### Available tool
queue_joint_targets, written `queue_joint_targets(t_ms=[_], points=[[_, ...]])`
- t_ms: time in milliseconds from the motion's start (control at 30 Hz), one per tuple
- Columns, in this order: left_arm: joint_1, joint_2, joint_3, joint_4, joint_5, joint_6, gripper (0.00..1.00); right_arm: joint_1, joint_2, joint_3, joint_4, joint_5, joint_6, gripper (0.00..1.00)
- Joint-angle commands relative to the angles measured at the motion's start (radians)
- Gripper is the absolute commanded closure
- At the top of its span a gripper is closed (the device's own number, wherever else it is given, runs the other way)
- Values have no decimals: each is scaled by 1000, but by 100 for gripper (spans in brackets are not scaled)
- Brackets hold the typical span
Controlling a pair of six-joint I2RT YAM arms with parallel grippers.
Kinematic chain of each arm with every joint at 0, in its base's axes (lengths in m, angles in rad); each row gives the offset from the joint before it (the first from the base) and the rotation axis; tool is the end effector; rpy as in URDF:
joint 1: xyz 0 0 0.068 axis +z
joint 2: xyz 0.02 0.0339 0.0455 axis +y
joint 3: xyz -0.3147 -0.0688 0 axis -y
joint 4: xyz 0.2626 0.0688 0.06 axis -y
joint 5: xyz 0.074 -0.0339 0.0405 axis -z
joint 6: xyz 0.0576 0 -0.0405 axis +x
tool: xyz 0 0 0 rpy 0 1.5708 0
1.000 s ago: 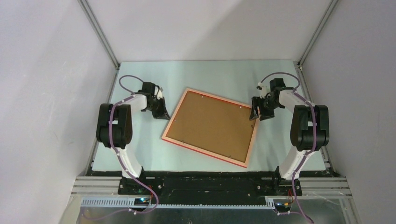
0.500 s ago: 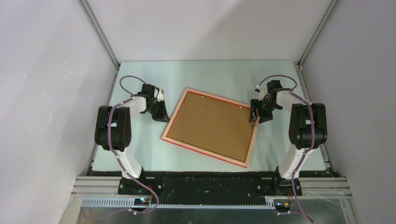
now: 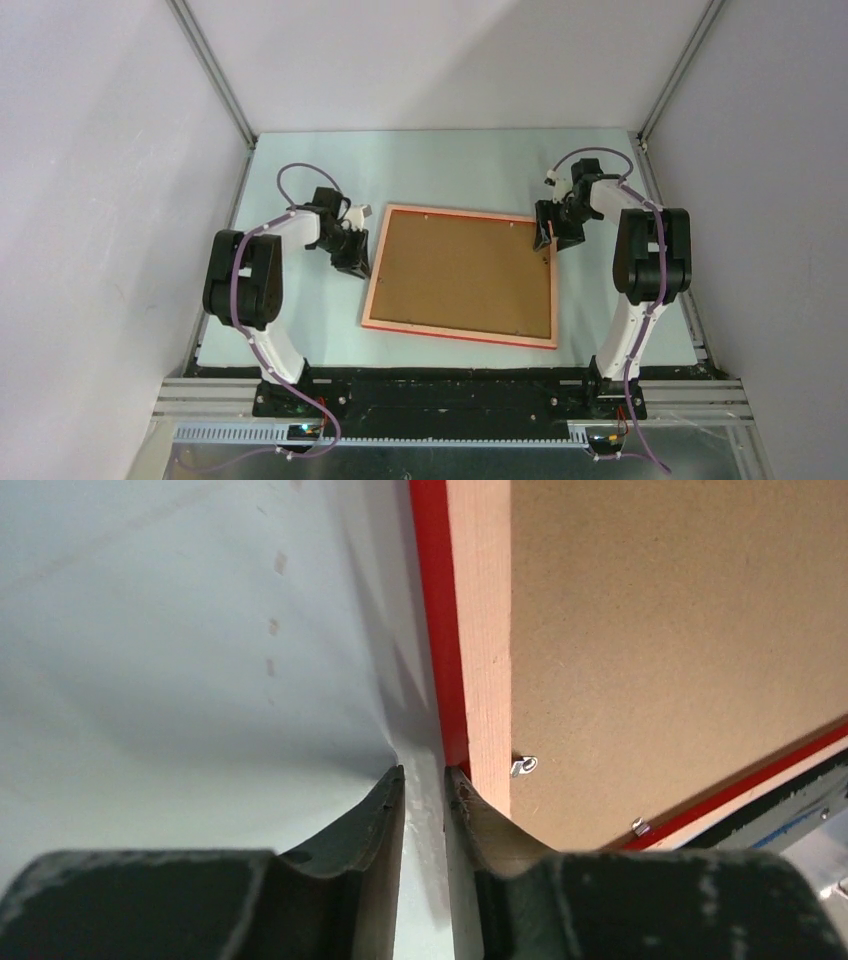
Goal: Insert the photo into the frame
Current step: Adjust the photo frame at the center of the board, then install the photo frame at the center of the board.
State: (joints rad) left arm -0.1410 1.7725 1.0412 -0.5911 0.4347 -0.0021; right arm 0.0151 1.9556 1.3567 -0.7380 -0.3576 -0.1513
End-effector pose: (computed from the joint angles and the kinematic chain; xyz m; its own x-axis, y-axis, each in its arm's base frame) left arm 0.3427 -0.0731 0.1687 -0.9602 0.1344 -0.2450 0.2280 0.8837 -0.4087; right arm 0.4182 0.0265 0.1822 -0.9472 -0.1555 -0.2804 -0.2408 0.9225 0.3017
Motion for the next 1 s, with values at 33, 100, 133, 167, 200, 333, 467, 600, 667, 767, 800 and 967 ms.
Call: queue_joint_targets(t_ms=[33,100,133,167,200,333,467,600,667,767,800,967], points=[[-40,-42,-22,-54,95,34,72,2,1,-19,12,-39,-66,32],[-40,-46,-20,-54,85,33,71,-6,-17,-40,13,-21,-81,32],[-39,-46,-19,-53,79,31,71,-6,-21,-46,11,-15,-87,32],[-40,-46,-19,-52,75,28,70,-6,-33,-58,9,-7,-97,31],[-40,-45,-17,-53,67,27,69,-6,-44,-62,8,-2,-102,31],[-40,-48,-12,-53,45,19,65,-34,-63,-81,-4,24,-126,29],[-40,-51,-6,-52,31,16,58,-46,-76,-99,-9,44,-141,29],[-39,-53,-2,-52,11,19,51,-48,-88,-130,-10,69,-163,29],[-39,-52,0,-52,5,20,47,-49,-92,-140,-6,83,-174,30],[-39,-52,5,-52,2,20,45,-51,-93,-146,2,94,-181,33],[-39,-51,6,-52,1,20,45,-52,-93,-146,4,95,-184,33],[-39,-51,9,-52,-6,20,44,-53,-86,-146,16,110,-208,40]])
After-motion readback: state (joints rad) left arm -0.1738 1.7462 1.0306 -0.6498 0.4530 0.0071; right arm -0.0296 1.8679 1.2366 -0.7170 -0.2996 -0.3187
